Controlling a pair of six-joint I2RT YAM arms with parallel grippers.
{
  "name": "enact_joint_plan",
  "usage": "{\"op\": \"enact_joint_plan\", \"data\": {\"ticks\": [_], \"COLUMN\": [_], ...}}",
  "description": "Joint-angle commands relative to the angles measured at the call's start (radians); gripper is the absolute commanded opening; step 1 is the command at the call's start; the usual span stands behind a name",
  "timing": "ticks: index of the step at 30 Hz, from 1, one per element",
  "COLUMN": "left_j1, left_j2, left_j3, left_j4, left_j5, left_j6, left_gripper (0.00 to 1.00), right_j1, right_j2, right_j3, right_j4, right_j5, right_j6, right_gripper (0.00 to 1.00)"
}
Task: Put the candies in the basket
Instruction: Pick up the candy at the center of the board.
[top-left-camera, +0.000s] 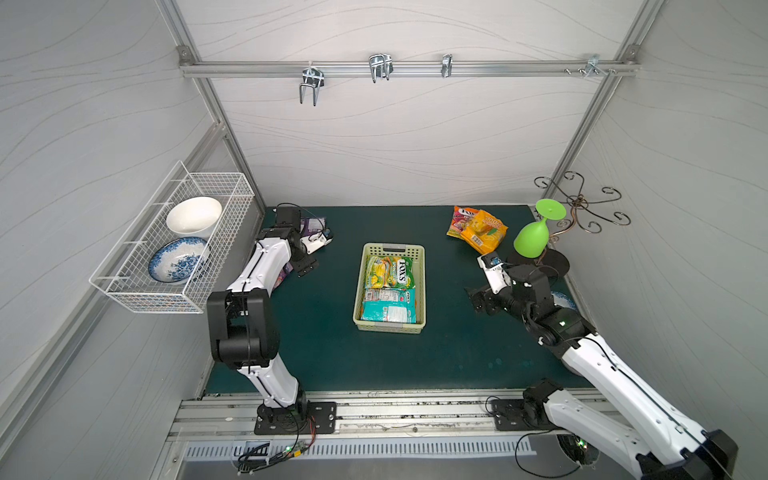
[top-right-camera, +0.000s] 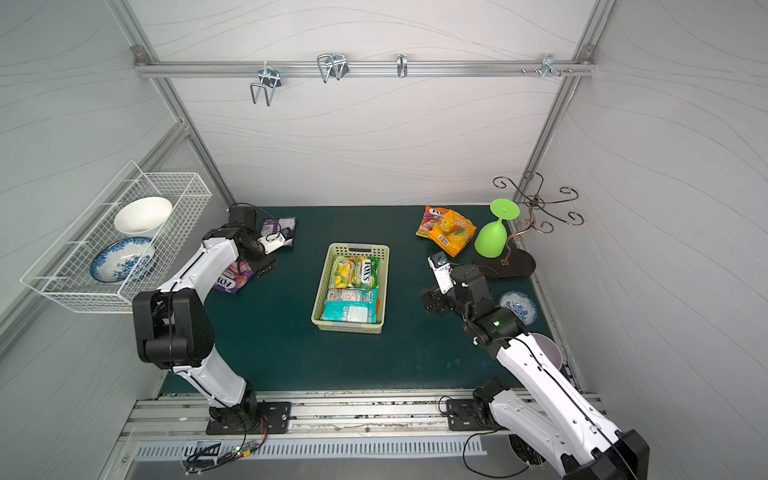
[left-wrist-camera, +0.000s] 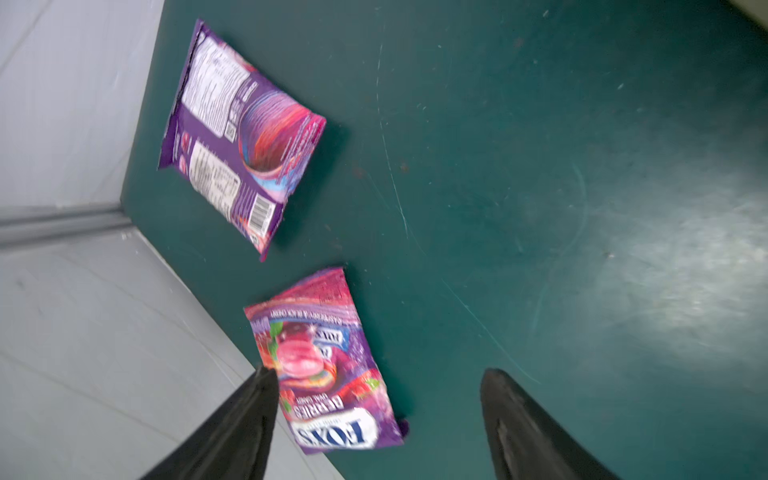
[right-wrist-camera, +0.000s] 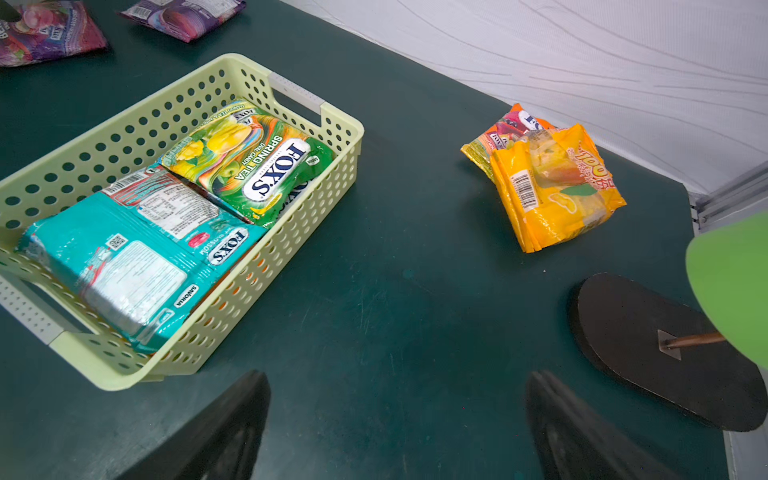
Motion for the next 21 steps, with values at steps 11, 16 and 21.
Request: {"op": "enact_joint_plan", "data": {"ticks": [11, 16, 21], "left_j1": [0.054, 0.055, 0.056], "left_j2": [0.253, 0.343, 0.434], "left_j3": [0.144, 0.220, 0.304], "left_j4": [0.212, 0.230, 0.226], "left_j5": [-0.008, -0.014, -0.030], "left_j6": [0.228, 0.232, 0.248], "left_gripper": [0.75, 0.72, 0.69], "right_j1": [-0.031, -0.036, -0.038], "right_j2": [-0.027, -0.036, -0.033], "right_j3": [-0.030, -0.034, -0.035], "right_j4": [0.058, 0.061, 0.066], "right_j5": [0.075, 0.086, 0.077], "right_j6": [0.006, -0.003, -0.007], "right_gripper": [0.99, 0.99, 0.99]}}
